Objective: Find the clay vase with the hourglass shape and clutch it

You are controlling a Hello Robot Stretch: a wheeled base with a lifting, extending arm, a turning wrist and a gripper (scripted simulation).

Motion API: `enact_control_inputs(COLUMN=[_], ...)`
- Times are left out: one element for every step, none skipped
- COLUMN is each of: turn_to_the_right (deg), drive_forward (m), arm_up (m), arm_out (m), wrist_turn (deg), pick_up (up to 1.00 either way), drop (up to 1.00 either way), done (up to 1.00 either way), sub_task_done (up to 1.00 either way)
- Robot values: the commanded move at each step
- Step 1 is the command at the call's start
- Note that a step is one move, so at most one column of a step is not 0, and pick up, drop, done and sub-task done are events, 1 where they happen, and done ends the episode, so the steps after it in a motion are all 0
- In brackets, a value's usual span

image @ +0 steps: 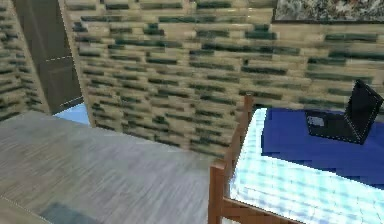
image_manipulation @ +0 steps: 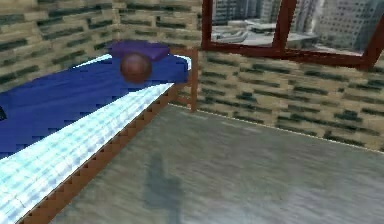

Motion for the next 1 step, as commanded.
enact_control_inputs(turn_to_the_right=[45.0], drive_forward=[0.0], arm_up=[0.0], arm_out=[0.0], wrist_turn=[0.0], pick_up=[0.0], drop=[0.0], done=[0.0], sub_task_done=[0.0])
